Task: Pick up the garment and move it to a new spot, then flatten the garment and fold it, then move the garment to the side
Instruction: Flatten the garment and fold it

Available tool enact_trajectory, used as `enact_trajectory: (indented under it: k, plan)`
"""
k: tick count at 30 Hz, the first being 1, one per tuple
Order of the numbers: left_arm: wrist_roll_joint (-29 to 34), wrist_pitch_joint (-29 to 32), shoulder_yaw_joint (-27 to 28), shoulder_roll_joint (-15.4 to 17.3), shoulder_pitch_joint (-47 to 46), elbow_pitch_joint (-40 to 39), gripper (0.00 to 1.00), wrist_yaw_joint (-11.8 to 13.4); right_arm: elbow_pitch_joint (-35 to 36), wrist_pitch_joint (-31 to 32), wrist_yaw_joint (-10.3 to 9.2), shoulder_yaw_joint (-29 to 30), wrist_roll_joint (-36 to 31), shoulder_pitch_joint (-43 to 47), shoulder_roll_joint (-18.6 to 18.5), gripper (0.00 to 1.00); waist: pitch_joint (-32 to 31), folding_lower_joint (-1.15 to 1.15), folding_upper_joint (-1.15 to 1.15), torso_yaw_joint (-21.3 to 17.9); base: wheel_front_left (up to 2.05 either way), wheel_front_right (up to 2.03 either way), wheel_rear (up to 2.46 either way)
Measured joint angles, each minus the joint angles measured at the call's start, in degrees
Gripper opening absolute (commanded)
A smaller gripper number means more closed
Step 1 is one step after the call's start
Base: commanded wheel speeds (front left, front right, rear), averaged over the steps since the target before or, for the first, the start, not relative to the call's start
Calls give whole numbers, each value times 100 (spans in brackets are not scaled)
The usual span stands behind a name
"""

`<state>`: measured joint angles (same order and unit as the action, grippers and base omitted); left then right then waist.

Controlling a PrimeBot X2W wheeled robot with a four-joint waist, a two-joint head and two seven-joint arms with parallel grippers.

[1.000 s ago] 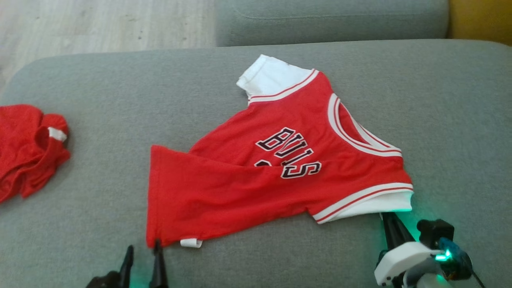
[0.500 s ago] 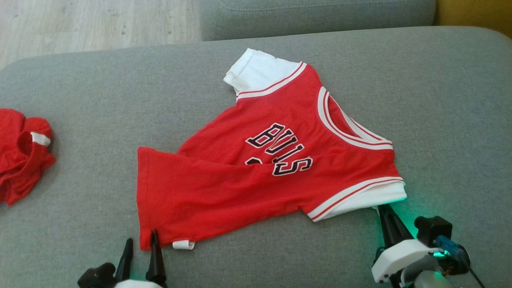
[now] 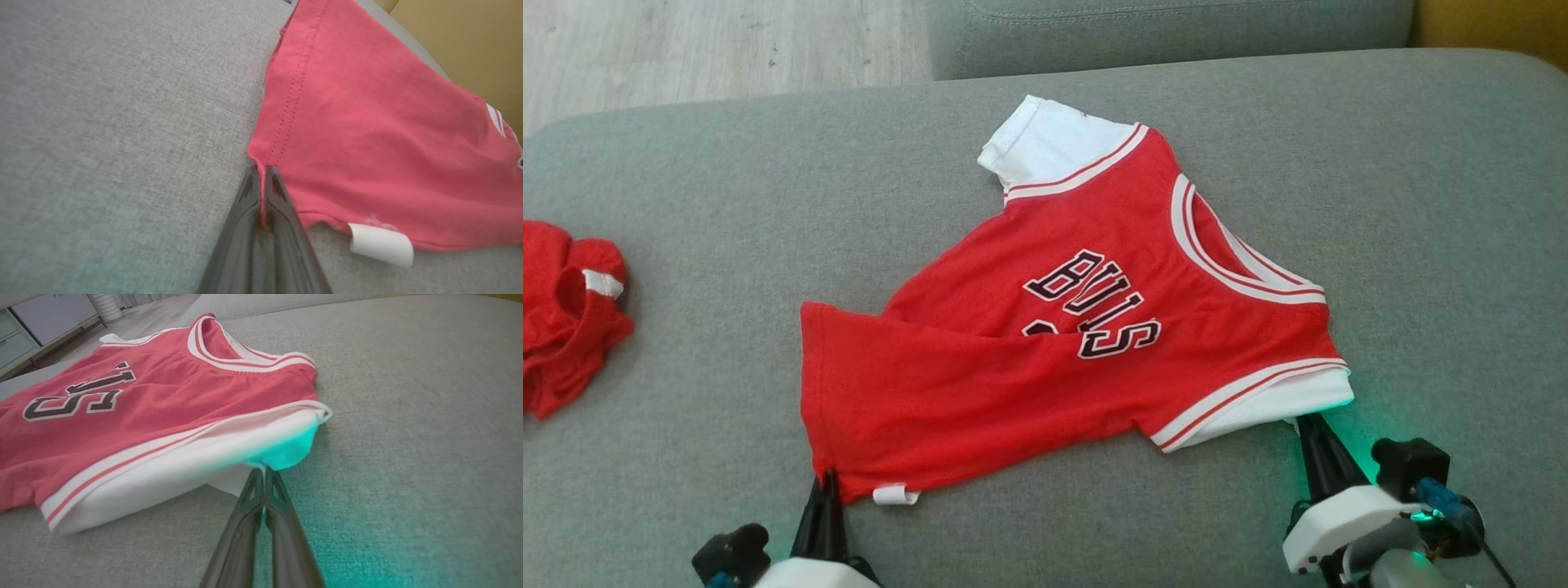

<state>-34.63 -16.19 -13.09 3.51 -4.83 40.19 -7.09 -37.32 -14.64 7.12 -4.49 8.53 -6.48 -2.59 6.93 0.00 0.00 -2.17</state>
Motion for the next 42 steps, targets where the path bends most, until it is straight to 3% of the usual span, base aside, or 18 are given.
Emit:
enact_trajectory:
  k: [6,17,20,26,29,33,37,42]
  plan:
    - [191,116,141,-41,13,-314,0,-4,313,0,-1,59,119,-3,0,0,-57,1,0,55,0,0,0]
    - [709,148,754,-69,-111,-2447,0,-7,1789,1,-1,99,802,-248,-158,0,-463,0,0,69,0,0,0]
    - [745,148,683,151,-498,-2904,0,-8,2224,1,-1,100,1047,-593,-325,0,-635,0,0,65,0,0,0]
    - [583,398,403,969,-1653,-3415,0,-48,3033,91,-1,197,1607,-1651,-721,0,-857,0,0,55,0,0,0]
    - [214,656,426,1071,-2234,-3718,0,-48,3449,344,-1,261,1811,-2221,-946,0,-894,0,0,62,0,0,0]
    - [174,1006,428,1383,-2945,-3927,0,-48,3832,723,-1,322,1927,-2955,-1177,0,-858,0,0,60,0,0,0]
    - [66,1268,402,1448,-3549,-3944,0,-48,3774,1005,-1,303,1912,-3761,-1384,0,-744,0,0,68,0,0,0]
    - [-8,1489,275,1414,-4083,-3683,0,-47,3150,1115,-1,183,1812,-4496,-1507,0,-435,0,0,93,0,0,0]
